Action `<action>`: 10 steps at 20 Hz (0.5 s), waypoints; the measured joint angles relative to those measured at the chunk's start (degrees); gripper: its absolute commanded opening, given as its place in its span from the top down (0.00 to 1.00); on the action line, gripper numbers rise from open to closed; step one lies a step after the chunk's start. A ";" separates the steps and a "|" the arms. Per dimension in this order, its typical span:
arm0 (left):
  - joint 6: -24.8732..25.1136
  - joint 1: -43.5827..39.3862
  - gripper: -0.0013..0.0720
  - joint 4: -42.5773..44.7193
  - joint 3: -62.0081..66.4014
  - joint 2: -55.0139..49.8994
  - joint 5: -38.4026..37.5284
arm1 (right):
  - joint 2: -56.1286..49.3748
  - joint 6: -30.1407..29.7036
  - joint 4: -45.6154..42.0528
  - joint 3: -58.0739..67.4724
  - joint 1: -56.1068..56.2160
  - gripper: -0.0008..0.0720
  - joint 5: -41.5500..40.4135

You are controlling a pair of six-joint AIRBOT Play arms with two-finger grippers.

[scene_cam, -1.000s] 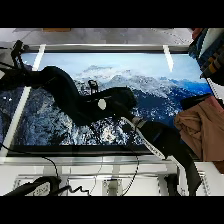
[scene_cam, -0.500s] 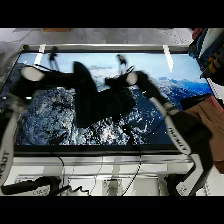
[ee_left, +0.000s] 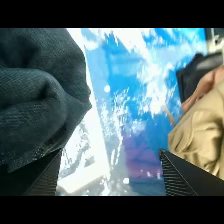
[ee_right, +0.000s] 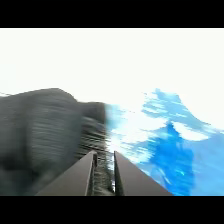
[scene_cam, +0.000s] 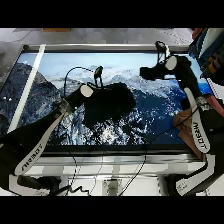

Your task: Fold the clothes and pants, and hang the long-sleeved shirts on hangers.

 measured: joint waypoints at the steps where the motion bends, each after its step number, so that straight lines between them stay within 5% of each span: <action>1: 1.36 0.35 0.02 0.00 0.02 0.48 -0.09 | 0.07 -1.18 0.35 -0.07 -1.57 0.80 0.79; 3: 3.06 1.90 0.02 -0.11 0.02 1.97 -1.03 | -0.20 -5.40 4.20 -0.20 -5.09 0.89 2.34; 4: 3.76 3.21 0.02 -0.11 0.02 2.97 -1.46 | -0.83 -8.68 8.70 -0.22 -6.93 0.84 3.61; 6: 4.59 6.12 0.02 -0.09 0.02 4.92 -2.69 | -2.82 -14.86 19.71 -0.24 -9.44 0.07 6.93; 10: 5.44 12.20 0.04 2.19 0.02 7.37 -4.42 | -6.86 -20.96 31.78 -0.28 -7.78 0.00 9.49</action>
